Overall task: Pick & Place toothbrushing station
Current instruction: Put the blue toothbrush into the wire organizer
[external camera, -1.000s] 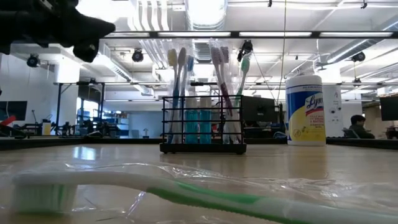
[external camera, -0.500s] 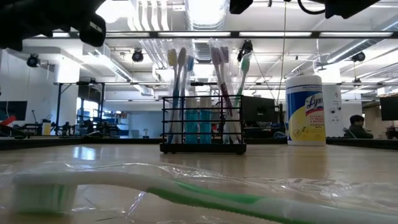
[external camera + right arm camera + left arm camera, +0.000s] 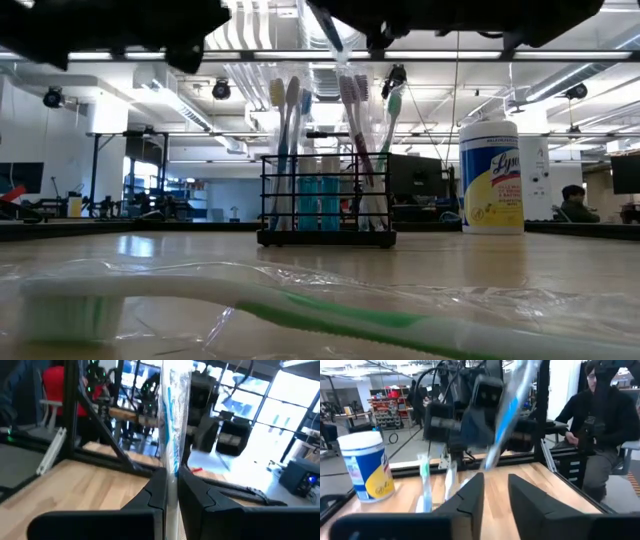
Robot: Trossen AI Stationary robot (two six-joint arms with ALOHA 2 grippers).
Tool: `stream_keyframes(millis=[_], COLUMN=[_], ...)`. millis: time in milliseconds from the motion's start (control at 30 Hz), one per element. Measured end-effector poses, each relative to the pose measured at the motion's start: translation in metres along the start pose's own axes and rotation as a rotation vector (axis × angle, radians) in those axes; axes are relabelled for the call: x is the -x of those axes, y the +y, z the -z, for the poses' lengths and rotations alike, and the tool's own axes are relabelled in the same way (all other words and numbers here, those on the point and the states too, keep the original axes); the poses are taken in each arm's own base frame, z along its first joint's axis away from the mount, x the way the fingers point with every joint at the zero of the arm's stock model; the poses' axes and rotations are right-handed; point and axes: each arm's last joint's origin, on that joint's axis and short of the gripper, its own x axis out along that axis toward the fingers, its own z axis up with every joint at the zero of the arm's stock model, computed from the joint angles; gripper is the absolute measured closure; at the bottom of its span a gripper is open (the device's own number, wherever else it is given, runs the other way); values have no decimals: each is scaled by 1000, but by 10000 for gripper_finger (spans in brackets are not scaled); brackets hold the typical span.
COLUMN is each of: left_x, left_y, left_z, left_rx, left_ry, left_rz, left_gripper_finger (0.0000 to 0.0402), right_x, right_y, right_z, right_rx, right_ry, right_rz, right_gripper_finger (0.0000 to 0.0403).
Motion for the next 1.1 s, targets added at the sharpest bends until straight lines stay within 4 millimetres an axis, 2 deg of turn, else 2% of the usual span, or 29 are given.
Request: stream_keyframes(millis=[300, 433, 533, 733, 900, 1100], left_x=[-47, -59, -66, -76, -81, -80], left_y=[3, 4, 2, -2, -4, -5], left_z=[-35, -41, -40, -35, -39, -43], left_rx=[-23, -29, -28, -19, -22, -28], left_ry=[-20, 1, 11, 31, -8, -47], left_rz=[-16, 4, 67, 150, 159, 161], left_gripper_finger=[191, 142, 121, 117, 119, 148], right_x=[-3, -2, -2, -2, -3, -3], right_y=[-10, -9, -10, -9, -10, -10], right_z=[6, 4, 4, 4, 4, 5], right_rx=[32, 42, 42, 39, 32, 34], right_ry=[14, 8, 8, 3, -3, -1], right_rz=[28, 25, 27, 27, 33, 54], right_gripper_finger=[379, 379, 379, 379, 379, 379])
